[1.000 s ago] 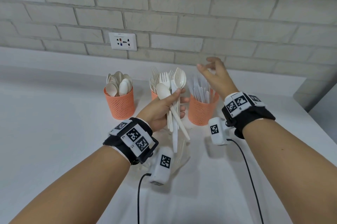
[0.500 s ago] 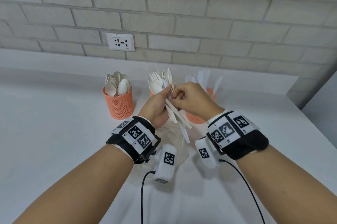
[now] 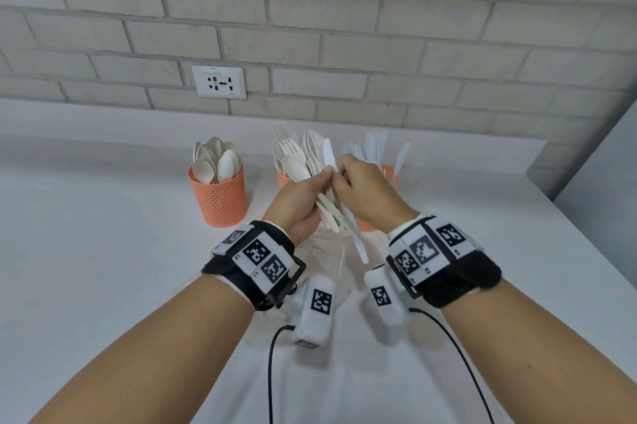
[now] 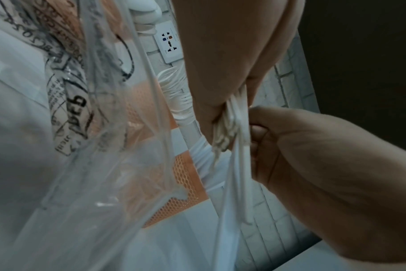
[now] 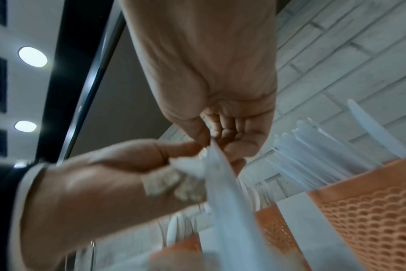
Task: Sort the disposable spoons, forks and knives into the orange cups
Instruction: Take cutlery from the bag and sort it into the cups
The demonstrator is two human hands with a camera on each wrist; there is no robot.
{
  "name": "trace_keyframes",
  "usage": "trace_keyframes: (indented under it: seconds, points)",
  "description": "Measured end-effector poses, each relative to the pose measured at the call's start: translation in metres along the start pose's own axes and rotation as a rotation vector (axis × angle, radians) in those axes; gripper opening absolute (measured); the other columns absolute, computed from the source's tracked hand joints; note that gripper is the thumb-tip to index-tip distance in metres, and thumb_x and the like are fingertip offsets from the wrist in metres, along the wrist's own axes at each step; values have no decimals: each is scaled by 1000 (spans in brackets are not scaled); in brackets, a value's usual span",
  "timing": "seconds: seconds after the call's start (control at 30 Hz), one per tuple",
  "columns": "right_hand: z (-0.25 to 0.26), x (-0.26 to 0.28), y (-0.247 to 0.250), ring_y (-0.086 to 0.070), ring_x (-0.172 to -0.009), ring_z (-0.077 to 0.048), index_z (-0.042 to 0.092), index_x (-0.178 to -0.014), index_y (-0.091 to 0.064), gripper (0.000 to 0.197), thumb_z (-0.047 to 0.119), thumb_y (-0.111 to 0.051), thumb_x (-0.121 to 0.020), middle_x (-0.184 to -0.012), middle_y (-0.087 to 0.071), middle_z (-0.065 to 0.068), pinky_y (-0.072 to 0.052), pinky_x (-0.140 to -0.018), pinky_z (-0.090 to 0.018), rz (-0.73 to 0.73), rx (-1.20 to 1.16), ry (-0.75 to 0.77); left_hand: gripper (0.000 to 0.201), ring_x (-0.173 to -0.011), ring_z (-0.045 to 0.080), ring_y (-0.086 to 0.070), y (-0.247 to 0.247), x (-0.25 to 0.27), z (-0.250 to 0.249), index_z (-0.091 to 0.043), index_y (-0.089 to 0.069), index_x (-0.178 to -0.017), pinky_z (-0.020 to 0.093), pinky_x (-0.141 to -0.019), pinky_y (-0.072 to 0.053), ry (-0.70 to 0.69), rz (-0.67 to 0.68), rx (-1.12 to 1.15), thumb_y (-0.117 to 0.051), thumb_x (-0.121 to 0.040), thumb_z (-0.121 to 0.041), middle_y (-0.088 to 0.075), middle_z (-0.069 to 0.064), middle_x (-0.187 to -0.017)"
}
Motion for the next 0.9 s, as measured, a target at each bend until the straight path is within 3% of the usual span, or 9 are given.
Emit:
trace_keyframes:
  seconds: [0.13, 0.3, 0.4, 0.47, 0.6, 0.67, 0.77, 0.83, 0.9]
  points:
    - [-6, -8, 37, -50, -67, -19, 4, -89, -54, 14, 14, -46, -95, -76, -55, -6, -39, -59, -29, -225, -71, -2, 11, -55, 9, -63, 9, -4, 0, -8, -57, -99, 24, -55, -56, 68, -54, 37, -47, -96, -6, -58, 3, -80]
    - [-33, -23, 79, -53, -76, -28, -4, -90, -53, 9, 3, -47, -90, -82, -58, -16, -41, -66, -36, -559, -2, 41, 22, -62, 10, -68, 11, 0, -3, -7, -52, -116, 24, -56, -55, 65, 9, -58, -49, -95, -10, -68, -1, -71]
    - [-54, -28, 66, -53, -76, -25, -3, -107, -49, 17, 2, -43, -92, -85, -58, -15, -38, -64, -29, -494, -7, -70, 18, -65, 10, -70, 12, 2, -4, -6, -55, -110, 24, -57, -56, 41, 27, -103, -51, -94, -10, -71, -1, -73]
    - [-67, -29, 51, -52, -75, -26, -2, -113, -45, 21, 3, -39, -94, -85, -55, -15, -38, -64, -32, -398, 27, -154, 17, -69, 11, -70, 14, 4, -5, -8, -57, -109, 25, -59, -56, 40, 51, -114, -52, -93, -10, -71, -1, -77]
    - [-92, -35, 26, -50, -72, -28, -3, -84, -51, 15, 5, -41, -92, -80, -55, -19, -38, -63, -34, -184, 158, -266, 24, -74, 12, -69, 16, 7, -7, -6, -55, -116, 26, -64, -55, 40, 72, -113, -54, -92, -9, -70, 1, -87]
    - [-99, -39, 24, -55, -84, -32, -10, -87, -59, 20, 2, -43, -88, -88, -58, -24, -43, -72, -37, -123, 169, -293, 30, -75, 12, -69, 17, 8, -8, -3, -54, -121, 26, -65, -55, 38, 68, -101, -54, -92, -9, -69, 3, -91]
    - [-84, -42, 37, -44, -121, -36, -3, -125, -52, 39, -1, -46, -86, -125, -48, -24, -38, -102, -41, -227, 122, -222, 39, -76, 12, -68, 19, 10, -11, 2, -49, -129, 26, -65, -54, 34, 72, -85, -54, -92, -10, -68, 3, -92]
    - [-56, -36, 50, -44, -119, -34, -1, -126, -51, 41, 0, -49, -85, -123, -48, -22, -39, -101, -42, -454, 38, -64, 40, -72, 11, -69, 20, 11, -12, 3, -48, -130, 26, -64, -56, 31, 49, -89, -54, -93, -11, -70, 2, -84]
    - [-27, -30, 49, -52, -100, -25, 2, -113, -60, 28, 5, -52, -87, -110, -55, -17, -45, -90, -37, -502, -50, 57, 37, -69, 9, -70, 20, 11, -12, 3, -50, -128, 24, -63, -57, 20, 34, -95, -52, -93, -11, -72, 0, -75]
Point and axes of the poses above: each hand's wrist, its own x-axis away from the middle knuckle, its own y-axis out of the back of the hand, z = x × y, the point moved 4 cm from there along -x, towards the middle knuckle
